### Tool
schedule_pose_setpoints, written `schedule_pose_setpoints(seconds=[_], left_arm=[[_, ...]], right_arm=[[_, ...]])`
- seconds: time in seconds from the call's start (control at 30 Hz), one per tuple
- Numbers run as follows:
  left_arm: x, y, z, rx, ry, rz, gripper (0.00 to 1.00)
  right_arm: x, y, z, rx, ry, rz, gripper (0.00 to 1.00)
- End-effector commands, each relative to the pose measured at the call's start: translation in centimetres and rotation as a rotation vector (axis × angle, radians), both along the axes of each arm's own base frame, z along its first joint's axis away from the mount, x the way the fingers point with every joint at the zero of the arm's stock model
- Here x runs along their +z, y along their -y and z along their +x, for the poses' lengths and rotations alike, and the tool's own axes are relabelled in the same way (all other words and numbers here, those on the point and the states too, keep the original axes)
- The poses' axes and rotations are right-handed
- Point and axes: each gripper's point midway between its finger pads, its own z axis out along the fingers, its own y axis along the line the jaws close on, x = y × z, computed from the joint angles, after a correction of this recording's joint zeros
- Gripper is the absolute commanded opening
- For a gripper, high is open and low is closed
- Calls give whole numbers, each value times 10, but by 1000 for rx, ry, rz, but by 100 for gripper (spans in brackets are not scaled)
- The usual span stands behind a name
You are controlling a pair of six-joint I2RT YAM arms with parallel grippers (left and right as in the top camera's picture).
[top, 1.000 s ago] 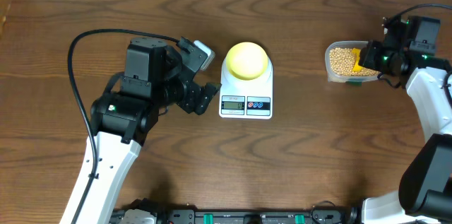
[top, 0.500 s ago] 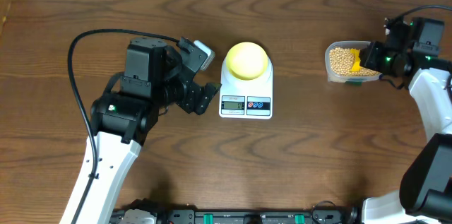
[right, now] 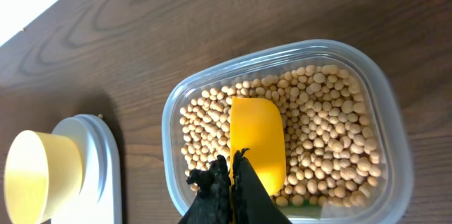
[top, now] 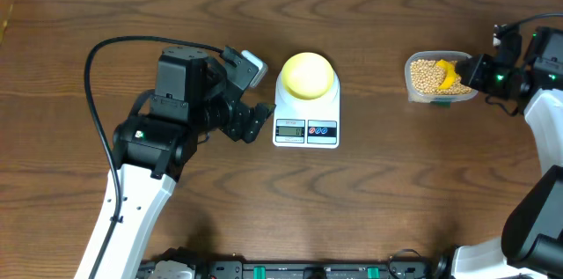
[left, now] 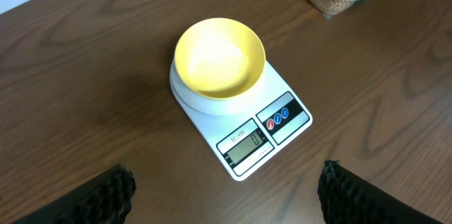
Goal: Scoop item into bowl and weigh 50g on scale
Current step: 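Drag the scoop through the soybeans with the right gripper to fill it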
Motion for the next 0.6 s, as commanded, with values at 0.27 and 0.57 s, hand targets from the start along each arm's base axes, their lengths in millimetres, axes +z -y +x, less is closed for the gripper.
schedule_pose_setpoints(seconds=[0.27, 0.57], left_arm=[[-7, 1, -3, -14, -21, -5, 85], [-7, 1, -3, -14, -21, -5, 85]], right_arm=[[6, 11, -6, 17, 37, 89, 1], [13, 18, -9, 33, 75, 134, 1]])
